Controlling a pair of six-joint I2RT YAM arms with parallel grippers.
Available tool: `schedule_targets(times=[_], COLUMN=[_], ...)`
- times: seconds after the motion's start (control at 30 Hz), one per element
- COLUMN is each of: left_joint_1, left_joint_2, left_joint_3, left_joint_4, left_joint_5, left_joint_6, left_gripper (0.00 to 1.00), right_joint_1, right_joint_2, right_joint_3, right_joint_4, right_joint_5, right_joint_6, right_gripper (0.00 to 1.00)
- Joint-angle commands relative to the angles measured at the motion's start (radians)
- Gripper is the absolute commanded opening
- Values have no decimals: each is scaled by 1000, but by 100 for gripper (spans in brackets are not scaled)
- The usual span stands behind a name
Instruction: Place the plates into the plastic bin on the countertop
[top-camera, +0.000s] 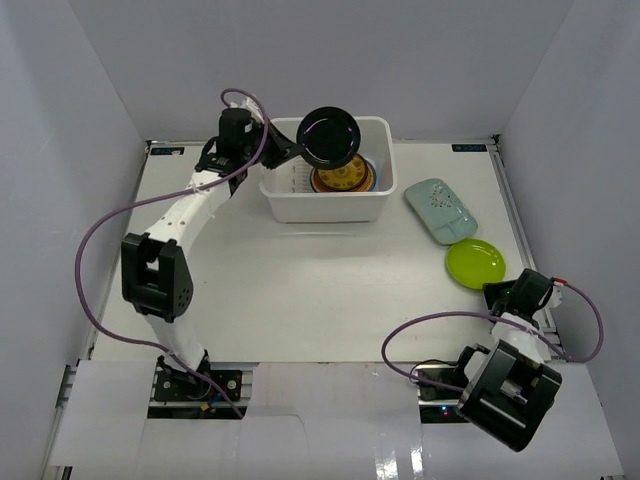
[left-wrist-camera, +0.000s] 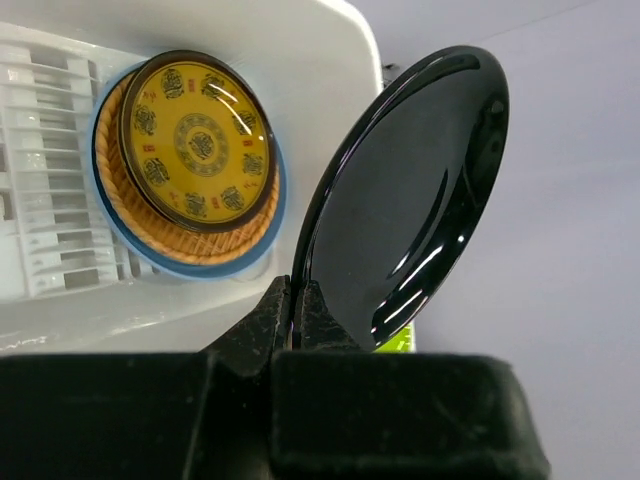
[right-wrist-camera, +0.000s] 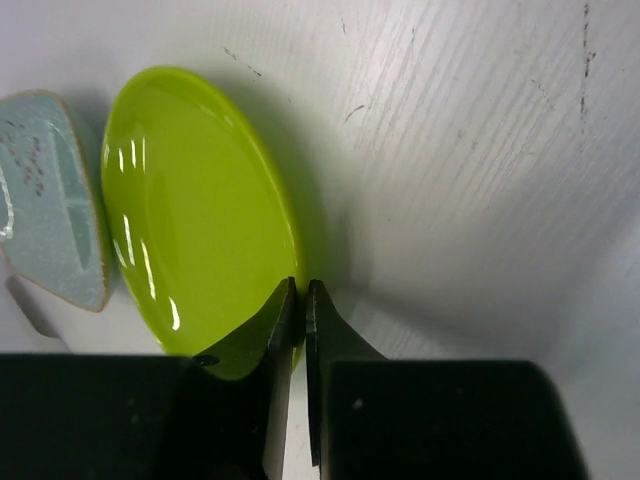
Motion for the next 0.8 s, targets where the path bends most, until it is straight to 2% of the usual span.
schedule_targets(times=[0.0,0.17,0.3,0.37,0.5,0.57,0.6,0.63,0.67,0.7,0.73,0.77], left_joint_1=[-25,-58,-82,-87,-88,-88,-88,-88,-88,-88,-88,-87], left_joint_2=[75,210,276,303,428,486,503,509,509,506,503,497], left_joint_3=[165,289,371,408,554,615,623,629,629,629,635,638], left_joint_4=[-141,-250,-322,-363,-498,-552,-560,-561,-560,-560,-560,-560], left_joint_5=[-96,-142,-179,-197,-203,-208,-207,-203,-202,-196,-199,-208], left_joint_6=[80,130,173,202,262,281,285,285,287,288,293,299], left_gripper=[0,0,0,0,0,0,0,4,12,19,25,35], right_joint_1=[-14,-18,-17,-17,-9,11,61,104,154,285,357,421], right_joint_2=[-102,-352,-415,-397,-383,-340,-323,-287,-264,-235,-163,-124], right_joint_3=[-17,61,205,247,379,437,466,485,512,579,616,653], right_joint_4=[-31,-209,-333,-305,-298,-231,-159,-139,-134,-134,-136,-139], right_joint_5=[-22,16,5,-100,-192,-295,-336,-326,-294,-206,-162,-130], right_joint_6=[15,5,-21,-22,-3,15,41,44,38,0,-24,-46], right_gripper=[8,8,8,8,8,8,8,8,8,8,8,8])
